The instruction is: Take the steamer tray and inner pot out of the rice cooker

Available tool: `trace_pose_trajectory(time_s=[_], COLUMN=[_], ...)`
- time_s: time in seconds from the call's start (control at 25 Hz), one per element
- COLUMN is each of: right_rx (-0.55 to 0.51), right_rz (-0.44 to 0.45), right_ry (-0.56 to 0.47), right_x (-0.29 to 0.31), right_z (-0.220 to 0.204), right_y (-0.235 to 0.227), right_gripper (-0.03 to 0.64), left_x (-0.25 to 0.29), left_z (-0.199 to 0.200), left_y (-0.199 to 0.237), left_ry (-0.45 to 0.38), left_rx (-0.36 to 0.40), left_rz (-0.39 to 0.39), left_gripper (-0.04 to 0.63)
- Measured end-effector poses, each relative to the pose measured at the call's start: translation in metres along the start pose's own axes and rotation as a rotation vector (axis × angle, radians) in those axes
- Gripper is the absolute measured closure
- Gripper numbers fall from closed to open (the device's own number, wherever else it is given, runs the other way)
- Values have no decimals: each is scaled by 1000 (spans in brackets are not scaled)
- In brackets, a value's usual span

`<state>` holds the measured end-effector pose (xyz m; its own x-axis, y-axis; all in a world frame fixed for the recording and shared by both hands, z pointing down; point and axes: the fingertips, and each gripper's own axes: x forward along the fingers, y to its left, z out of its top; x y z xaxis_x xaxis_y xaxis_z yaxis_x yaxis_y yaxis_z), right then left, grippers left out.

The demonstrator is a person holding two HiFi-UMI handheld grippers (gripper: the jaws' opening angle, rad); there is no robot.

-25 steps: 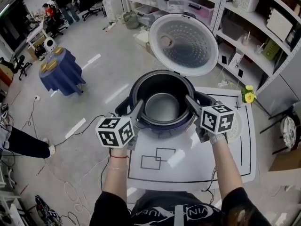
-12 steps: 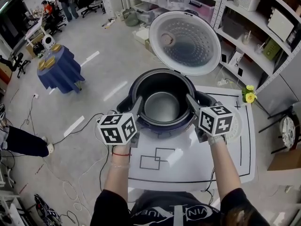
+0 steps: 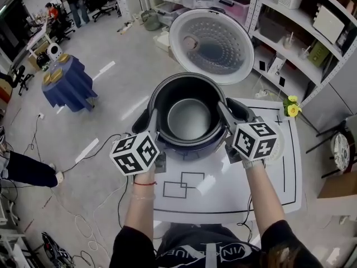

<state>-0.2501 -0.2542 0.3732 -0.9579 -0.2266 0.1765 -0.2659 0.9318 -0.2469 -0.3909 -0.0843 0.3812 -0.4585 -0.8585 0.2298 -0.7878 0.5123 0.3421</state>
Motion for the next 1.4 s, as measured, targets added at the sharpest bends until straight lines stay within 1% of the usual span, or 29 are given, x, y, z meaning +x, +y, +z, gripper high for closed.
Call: trace_pose_trajectory(time_s=[0.2, 0.4, 0.68, 1.0, 1.16, 1.4], right_rx=[-15, -17, -16, -4, -3, 6], right_rz=[22, 37, 28, 2, -44, -124], right_ry=[-70, -125, -188, -258, -285, -318], right_x=[-9, -26, -51, -92, -118, -160], right_z=[25, 44, 69, 89, 94, 98], right_y=[10, 18, 24, 22, 9, -9], right_gripper=[508, 508, 508, 509, 509, 511], left_x=[-14, -35, -55, -73, -72, -67], left_z=[30, 57, 85, 94, 92, 82], left_y=[-11, -30, -56, -90, -115, -152], left_ry=[-93, -178, -243, -274, -272, -244], left_rx=[-6, 3, 28, 34, 38, 31], left_rz=[-5, -34, -74, -130, -178, -262], left_gripper=[500, 500, 500, 500, 503, 503])
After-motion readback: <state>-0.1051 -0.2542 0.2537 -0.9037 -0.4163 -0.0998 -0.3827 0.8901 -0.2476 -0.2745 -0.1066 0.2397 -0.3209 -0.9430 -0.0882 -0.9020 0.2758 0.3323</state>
